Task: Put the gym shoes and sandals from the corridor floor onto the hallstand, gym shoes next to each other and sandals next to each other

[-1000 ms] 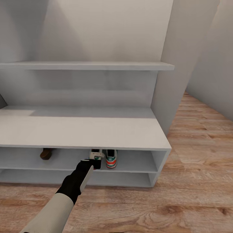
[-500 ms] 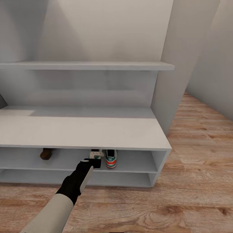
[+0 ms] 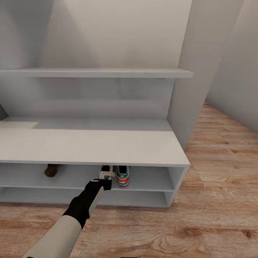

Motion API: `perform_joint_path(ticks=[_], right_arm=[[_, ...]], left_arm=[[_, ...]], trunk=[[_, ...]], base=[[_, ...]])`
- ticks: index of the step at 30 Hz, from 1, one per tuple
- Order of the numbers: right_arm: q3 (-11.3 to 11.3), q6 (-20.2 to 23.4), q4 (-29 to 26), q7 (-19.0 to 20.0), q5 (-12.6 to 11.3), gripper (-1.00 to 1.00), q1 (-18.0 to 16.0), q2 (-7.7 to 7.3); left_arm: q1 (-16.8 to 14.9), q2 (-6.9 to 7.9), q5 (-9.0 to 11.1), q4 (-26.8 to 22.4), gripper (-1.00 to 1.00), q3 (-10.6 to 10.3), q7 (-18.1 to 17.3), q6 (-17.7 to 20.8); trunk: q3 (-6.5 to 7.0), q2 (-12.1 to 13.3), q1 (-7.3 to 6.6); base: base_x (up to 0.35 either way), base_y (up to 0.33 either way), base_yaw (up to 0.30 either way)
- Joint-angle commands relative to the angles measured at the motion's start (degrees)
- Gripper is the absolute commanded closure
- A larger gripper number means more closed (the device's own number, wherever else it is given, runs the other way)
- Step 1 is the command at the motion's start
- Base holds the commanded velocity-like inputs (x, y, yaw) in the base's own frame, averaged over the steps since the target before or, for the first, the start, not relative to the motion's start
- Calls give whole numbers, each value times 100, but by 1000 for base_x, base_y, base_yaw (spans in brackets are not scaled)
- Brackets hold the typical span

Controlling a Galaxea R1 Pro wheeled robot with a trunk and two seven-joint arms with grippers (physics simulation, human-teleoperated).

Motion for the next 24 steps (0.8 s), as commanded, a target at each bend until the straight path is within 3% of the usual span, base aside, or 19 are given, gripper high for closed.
perform_joint_path(ticks=[1, 24], right_arm=[[-31, 36, -5, 18, 19, 100, -9, 2], [-31, 36, -5, 18, 19, 100, -9, 2]], left_arm=[[-1, 2, 59, -4, 100, -17, 44, 22], [-5, -4, 52, -2, 100, -9, 44, 22]], trunk=[[-5, -2, -1], [-94, -8, 9]], base=[[0, 0, 0], [0, 0, 0]])
